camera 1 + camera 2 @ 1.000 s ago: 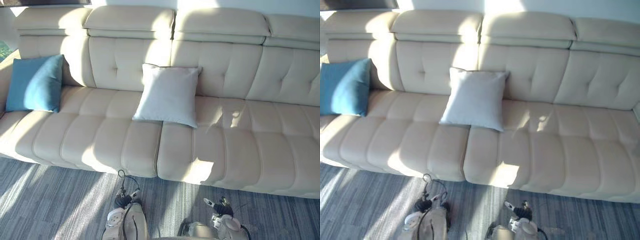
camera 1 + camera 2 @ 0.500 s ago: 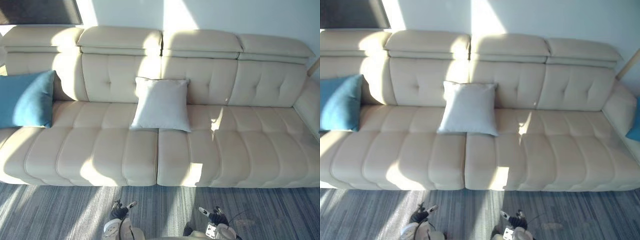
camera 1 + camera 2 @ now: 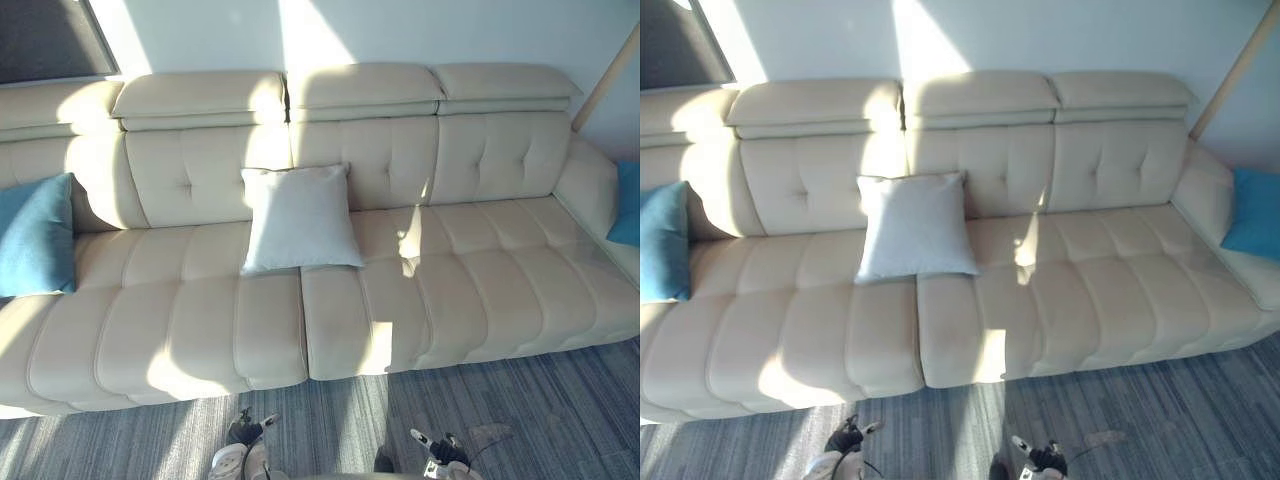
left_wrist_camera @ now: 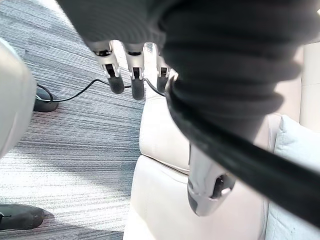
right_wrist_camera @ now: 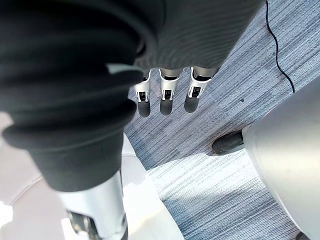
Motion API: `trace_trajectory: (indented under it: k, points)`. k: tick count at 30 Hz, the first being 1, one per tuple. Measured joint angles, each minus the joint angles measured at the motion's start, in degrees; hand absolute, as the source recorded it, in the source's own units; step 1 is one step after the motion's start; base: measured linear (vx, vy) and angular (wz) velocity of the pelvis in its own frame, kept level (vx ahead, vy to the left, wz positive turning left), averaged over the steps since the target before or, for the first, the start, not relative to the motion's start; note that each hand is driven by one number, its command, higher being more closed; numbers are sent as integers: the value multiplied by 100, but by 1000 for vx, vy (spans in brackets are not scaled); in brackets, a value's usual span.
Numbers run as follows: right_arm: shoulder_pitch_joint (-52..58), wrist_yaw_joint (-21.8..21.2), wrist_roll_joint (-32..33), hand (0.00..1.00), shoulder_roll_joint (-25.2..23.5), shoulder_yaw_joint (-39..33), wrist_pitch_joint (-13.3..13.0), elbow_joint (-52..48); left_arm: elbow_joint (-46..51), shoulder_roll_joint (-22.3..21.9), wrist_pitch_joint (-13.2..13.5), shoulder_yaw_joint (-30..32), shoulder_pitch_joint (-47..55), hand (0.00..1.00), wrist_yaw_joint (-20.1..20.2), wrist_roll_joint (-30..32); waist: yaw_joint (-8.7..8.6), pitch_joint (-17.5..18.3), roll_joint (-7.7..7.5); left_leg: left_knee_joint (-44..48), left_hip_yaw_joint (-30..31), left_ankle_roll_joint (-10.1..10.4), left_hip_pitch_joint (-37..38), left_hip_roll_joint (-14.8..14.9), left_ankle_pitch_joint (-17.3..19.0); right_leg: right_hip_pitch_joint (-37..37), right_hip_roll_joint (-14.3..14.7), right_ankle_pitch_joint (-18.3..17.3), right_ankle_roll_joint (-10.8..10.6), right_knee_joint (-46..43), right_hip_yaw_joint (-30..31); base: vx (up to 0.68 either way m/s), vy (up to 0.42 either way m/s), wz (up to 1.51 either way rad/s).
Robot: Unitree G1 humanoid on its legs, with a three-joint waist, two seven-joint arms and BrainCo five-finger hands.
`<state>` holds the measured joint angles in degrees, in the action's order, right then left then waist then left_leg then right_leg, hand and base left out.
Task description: Pick up cushions and gather them together orderly.
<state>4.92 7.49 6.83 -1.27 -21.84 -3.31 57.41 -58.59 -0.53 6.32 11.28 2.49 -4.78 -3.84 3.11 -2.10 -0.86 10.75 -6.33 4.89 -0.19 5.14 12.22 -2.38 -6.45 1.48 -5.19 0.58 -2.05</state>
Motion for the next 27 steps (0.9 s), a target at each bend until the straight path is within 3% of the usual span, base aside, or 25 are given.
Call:
trace_trajectory:
  k: [5,7,8,9,10,11,12,14,16,17,18,19,20,21,22,25,27]
  points:
    - [-216,0,6,0,0,22,-1,-22,-65,82,-24,-75,-67,0,0,166,27,-80,-37,-37,-587,15,119,84,15,-358,173,199,102,-55,670,-5,8,-78]
    - [-435,3,6,0,26,214,-21,-52,-63,154,-40,-179,-163,0,6,234,27,-221,-31,186,-854,-63,-29,207,90,-758,425,779,399,-100,381,-44,-3,-172]
    - [-568,5,4,0,27,335,-61,-56,-41,190,-37,-185,-228,0,4,255,89,-269,50,170,-1070,-182,-159,430,117,-948,577,1084,744,190,-245,-56,-102,-207]
    - [-690,17,6,0,22,395,-48,-44,-38,257,-39,-242,-310,0,2,259,26,-348,-40,46,-1430,-43,-104,440,165,-1125,431,365,1033,-460,-1775,-43,-125,-199]
    - [-687,15,4,0,28,407,-49,-43,-34,276,-40,-281,-387,0,0,258,21,-388,-96,79,-1666,-43,-88,432,165,-1180,271,-100,1012,-863,-2526,-2,-163,-182]
    - [-675,30,0,0,70,401,-48,-9,-19,319,-46,-440,-424,0,8,262,35,-447,-139,231,-2150,-36,-22,476,163,-1132,34,-655,1204,-1370,-3561,5,-130,-193]
    - [-717,33,-12,0,139,416,-32,34,6,357,-50,-462,-368,0,29,276,21,-472,-105,414,-2658,-34,124,575,165,-1015,-137,-958,1434,-1695,-4387,10,-144,-194]
    - [-718,46,-17,0,230,504,-22,120,9,424,-49,-465,-307,0,29,326,28,-499,-173,593,-2970,28,348,596,217,-785,-235,-1138,1251,-1750,-4808,60,-190,-165]
    - [-728,57,-17,0,424,634,-14,264,-8,557,-39,-785,-438,0,43,395,-5,-602,41,988,-2930,43,414,845,349,-752,276,-1205,1171,-1439,-4209,97,-188,-136]
    - [-730,57,-17,0,446,634,-13,286,-11,575,-38,-842,-458,0,43,401,3,-606,43,1211,-2933,34,378,947,354,-747,371,-1206,1168,-1361,-4097,92,-111,-111]
    - [-678,58,-17,0,449,695,-13,371,-46,649,-38,-841,-460,0,45,440,-5,-607,53,2107,-2872,-39,133,1307,325,-653,648,-1180,1221,-1158,-3853,141,-197,-113]
    - [-702,59,-17,0,460,840,-13,479,-69,645,-44,-786,-402,0,51,485,24,-660,101,3408,-2525,-635,-290,1733,269,-432,944,-1158,1296,-930,-3565,142,-199,-127]
    - [-746,59,-18,0,471,901,-12,520,-66,639,-44,-784,-343,0,53,485,47,-692,114,3982,-2235,-871,-499,1822,365,-331,1071,-1170,1324,-894,-3372,196,-191,-156]
    - [-812,60,-20,0,484,956,-15,645,-40,584,-36,-762,-223,0,108,405,63,-795,116,4628,-1456,-868,-877,1629,539,-159,1222,-1191,1375,-861,-2955,170,-55,-185]
    - [-953,66,-28,0,528,980,-9,787,94,573,-15,-716,-237,0,128,379,206,-845,135,4723,-515,-542,-1342,1042,718,-33,1305,-1183,1411,-800,-2527,165,-15,-184]
    - [-1049,133,-200,0,612,975,10,926,361,575,78,-840,-235,0,129,357,361,-1015,202,4001,386,-335,-1897,375,825,296,1391,-1158,1374,-697,-1857,184,47,-158]
    - [-1057,200,-232,0,664,928,50,882,458,534,88,-816,-243,0,129,258,407,-1071,260,2595,857,-80,-2244,-41,638,453,1384,-1182,1324,-604,-1285,246,104,-127]
